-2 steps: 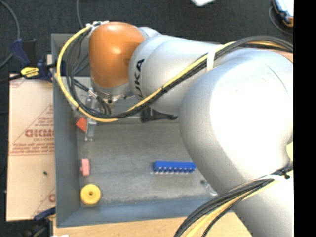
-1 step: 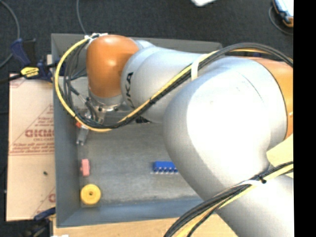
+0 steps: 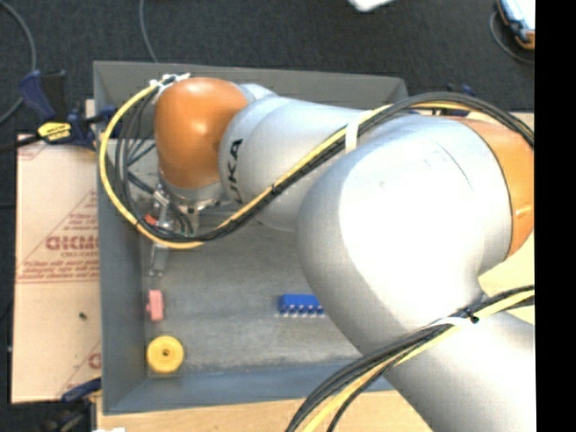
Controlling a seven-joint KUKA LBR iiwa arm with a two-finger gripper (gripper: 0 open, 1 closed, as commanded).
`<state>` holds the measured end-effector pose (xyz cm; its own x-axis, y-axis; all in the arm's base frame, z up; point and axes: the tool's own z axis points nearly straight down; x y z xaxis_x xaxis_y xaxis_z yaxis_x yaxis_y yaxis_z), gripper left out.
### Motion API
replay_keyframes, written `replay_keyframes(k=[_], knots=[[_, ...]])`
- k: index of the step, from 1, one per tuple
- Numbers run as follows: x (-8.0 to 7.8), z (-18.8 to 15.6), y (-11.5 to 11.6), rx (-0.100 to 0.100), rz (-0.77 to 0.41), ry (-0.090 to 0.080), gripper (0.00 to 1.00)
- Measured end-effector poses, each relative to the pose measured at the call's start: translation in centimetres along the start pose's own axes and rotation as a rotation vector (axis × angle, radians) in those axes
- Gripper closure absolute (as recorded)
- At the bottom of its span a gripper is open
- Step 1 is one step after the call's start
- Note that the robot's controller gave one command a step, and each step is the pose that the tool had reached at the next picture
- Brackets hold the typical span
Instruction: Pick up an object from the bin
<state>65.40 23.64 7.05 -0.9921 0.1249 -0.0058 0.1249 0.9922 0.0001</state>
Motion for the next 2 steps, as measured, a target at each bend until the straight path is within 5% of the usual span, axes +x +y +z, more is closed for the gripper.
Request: replay_keyframes(k=[1,2], knots=[[0.33,-0.02,-0.26,0.000,0.463,0.008,1.00],[0.33,-0.02,-0.26,0.000,0.463,0.008,1.00]])
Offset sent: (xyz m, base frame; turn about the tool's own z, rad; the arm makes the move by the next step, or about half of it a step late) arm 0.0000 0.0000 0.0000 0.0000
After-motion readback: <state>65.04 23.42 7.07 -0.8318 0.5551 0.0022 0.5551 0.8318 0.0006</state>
